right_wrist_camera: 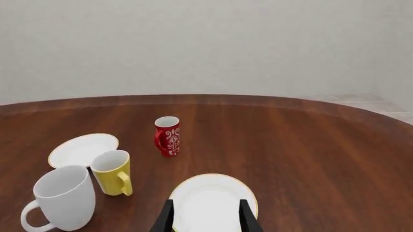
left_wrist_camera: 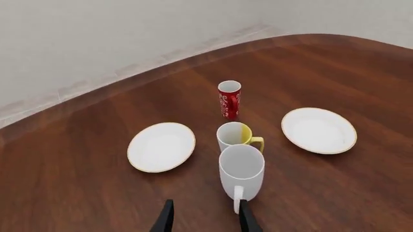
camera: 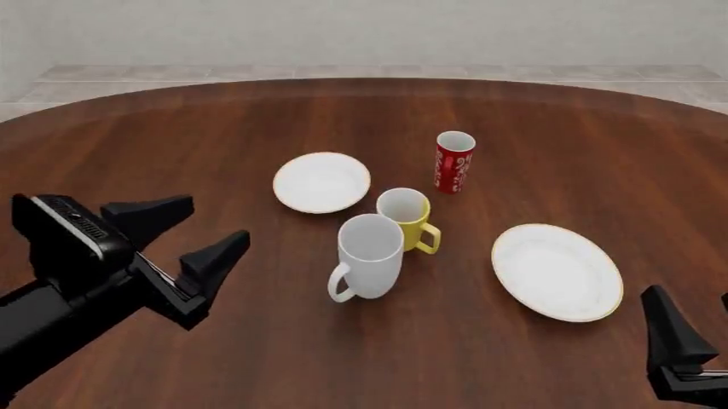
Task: Put the white mug on the left plate.
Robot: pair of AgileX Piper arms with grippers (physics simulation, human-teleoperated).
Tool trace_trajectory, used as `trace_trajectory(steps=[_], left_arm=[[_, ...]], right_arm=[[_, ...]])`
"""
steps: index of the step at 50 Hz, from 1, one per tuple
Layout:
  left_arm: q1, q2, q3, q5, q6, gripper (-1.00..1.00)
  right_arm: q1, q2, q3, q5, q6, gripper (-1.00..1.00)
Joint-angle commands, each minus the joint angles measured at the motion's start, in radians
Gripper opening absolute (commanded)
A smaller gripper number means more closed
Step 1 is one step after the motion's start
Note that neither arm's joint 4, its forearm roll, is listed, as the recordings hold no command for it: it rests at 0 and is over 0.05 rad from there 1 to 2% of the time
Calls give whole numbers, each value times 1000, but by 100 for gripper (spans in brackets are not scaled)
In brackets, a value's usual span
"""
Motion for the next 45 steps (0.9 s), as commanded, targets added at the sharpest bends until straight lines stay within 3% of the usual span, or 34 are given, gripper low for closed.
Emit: trace_trajectory(steps=[1,45], left_arm=[[-32,59,-21,-26,-16,100],[-108,264,-51,-127,-25,100]], right_arm=[[-1,3,0,-4,3,100],[-4,1,2,-3,8,100]])
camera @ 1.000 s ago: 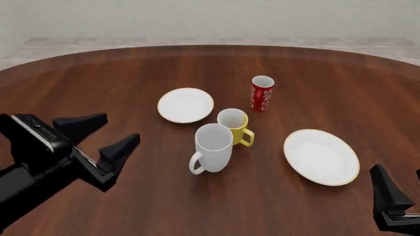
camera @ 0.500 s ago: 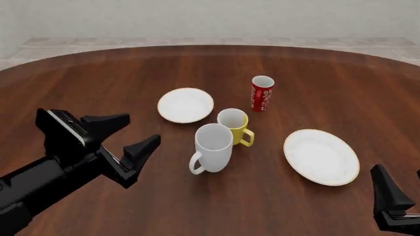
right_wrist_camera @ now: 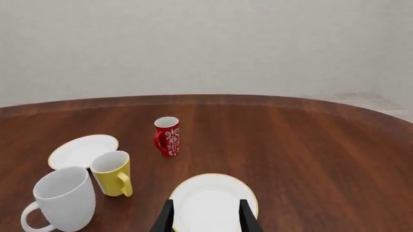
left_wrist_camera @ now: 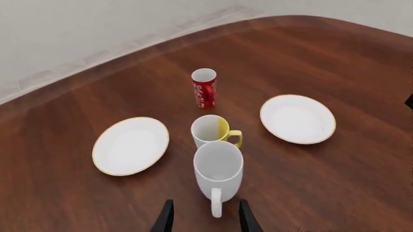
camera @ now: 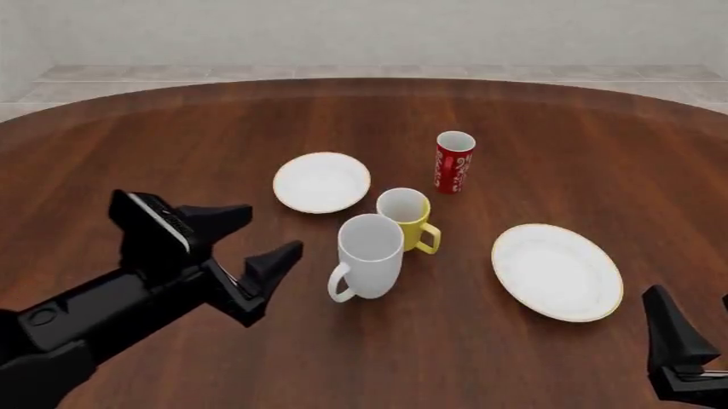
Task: Put the white mug on the left plate.
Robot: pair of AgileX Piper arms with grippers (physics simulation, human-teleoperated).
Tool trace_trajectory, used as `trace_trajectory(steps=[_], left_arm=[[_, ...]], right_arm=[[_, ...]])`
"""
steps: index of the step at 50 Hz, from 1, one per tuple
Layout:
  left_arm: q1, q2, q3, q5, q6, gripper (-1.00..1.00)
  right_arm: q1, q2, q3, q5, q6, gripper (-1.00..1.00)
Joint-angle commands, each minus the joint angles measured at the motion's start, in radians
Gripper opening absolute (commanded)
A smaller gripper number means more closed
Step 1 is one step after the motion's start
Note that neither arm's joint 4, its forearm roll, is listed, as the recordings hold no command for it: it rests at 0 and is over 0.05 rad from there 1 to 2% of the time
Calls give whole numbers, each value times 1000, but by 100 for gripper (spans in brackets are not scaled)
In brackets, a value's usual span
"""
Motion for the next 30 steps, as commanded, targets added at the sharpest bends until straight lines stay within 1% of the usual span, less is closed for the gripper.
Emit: trace_trajectory(steps=[1,20,30], left_arm=[[-12,40,-10,-17,0,100],[-16,85,-14,-42,-9,100],[-16,106,-9,-60,-26,100]], right_arm=[[1,6,1,-5,-2,100],[0,-1,0,4,-3,100],[-1,-6,0,7,-1,100]])
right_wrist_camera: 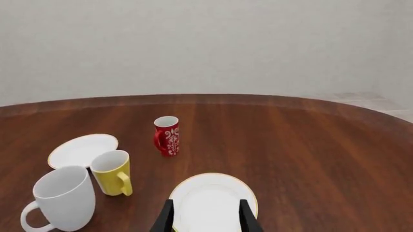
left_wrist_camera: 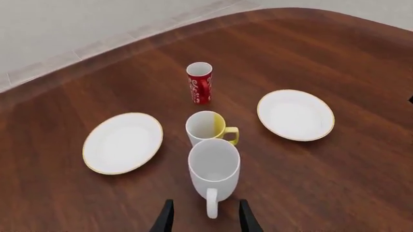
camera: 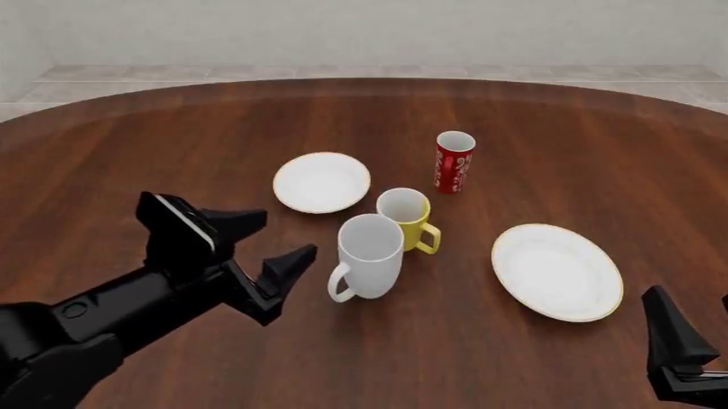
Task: Put the white mug on the left plate.
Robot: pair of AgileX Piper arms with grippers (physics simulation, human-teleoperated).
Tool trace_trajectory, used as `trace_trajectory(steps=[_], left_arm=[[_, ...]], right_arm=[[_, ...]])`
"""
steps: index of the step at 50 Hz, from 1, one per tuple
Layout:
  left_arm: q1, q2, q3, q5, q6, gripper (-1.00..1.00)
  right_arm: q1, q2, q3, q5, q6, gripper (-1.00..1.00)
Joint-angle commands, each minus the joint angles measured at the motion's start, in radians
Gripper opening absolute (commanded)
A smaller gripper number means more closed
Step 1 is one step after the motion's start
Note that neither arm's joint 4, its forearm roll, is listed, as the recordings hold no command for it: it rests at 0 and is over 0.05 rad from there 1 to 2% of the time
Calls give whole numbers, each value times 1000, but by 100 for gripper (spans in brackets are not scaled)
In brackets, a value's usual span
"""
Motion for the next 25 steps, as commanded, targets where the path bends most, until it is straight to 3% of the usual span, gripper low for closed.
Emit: trace_trajectory(steps=[1,25], left_arm=[[-2,25,5,-21,-13,100],[8,94,0,-72,-36,100]], right_arm=[[-1,-4,0,3,1,100],[-6,0,0,-2,8,100]])
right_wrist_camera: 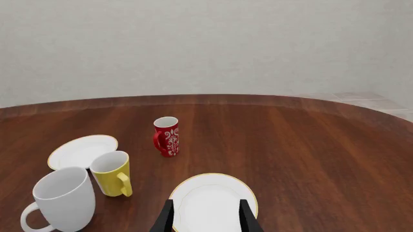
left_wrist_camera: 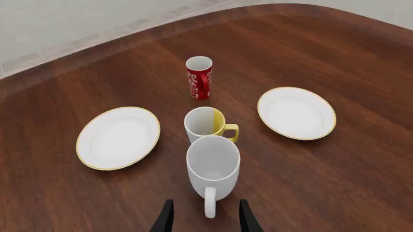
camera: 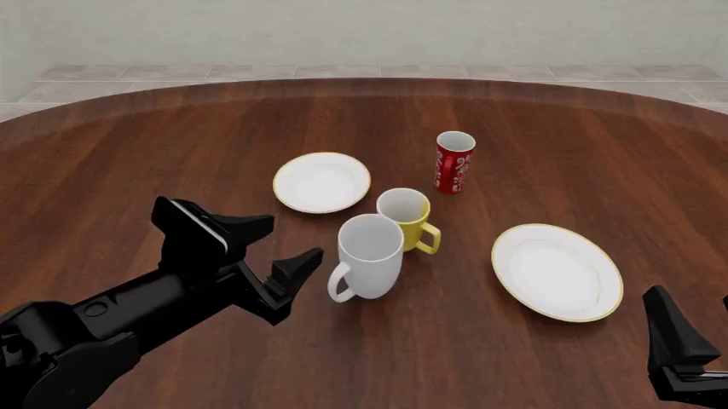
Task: Put the white mug on the left plate.
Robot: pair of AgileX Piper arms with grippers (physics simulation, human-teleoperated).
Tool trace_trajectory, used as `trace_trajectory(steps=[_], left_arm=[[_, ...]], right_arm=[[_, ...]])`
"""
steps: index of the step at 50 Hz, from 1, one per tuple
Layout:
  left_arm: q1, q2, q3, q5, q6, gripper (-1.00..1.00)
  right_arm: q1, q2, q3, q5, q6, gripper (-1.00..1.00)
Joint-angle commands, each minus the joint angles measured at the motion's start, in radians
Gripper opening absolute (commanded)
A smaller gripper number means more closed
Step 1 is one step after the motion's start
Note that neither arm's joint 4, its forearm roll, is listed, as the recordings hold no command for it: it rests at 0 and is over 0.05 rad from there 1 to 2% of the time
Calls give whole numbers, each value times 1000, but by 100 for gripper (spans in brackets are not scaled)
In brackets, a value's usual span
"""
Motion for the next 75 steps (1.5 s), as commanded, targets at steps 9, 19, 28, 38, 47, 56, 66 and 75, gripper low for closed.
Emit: trace_trajectory(steps=[9,19,28,38,47,56,66,75], left_arm=[[13,57,-18,-35,-13,100],[18,83,-22,-55,-19,100],[16,102,-27,-68,-25,100],[16,119,-32,-77,-27,100],[17,133,-28,-92,-31,100],[18,145,-33,-99,-34,100],[19,170,-33,-118,-36,100],[16,188,-38,-127,-37,100]], right_arm=[[-4,11,0,-12,4,100],[-5,18,0,-19,4,100],[-5,16,0,-17,5,100],[-5,20,-1,-20,4,100],[-4,16,-1,-16,4,100],[-4,19,-1,-20,5,100],[-5,20,-1,-21,5,100],[-3,20,-1,-21,4,100]])
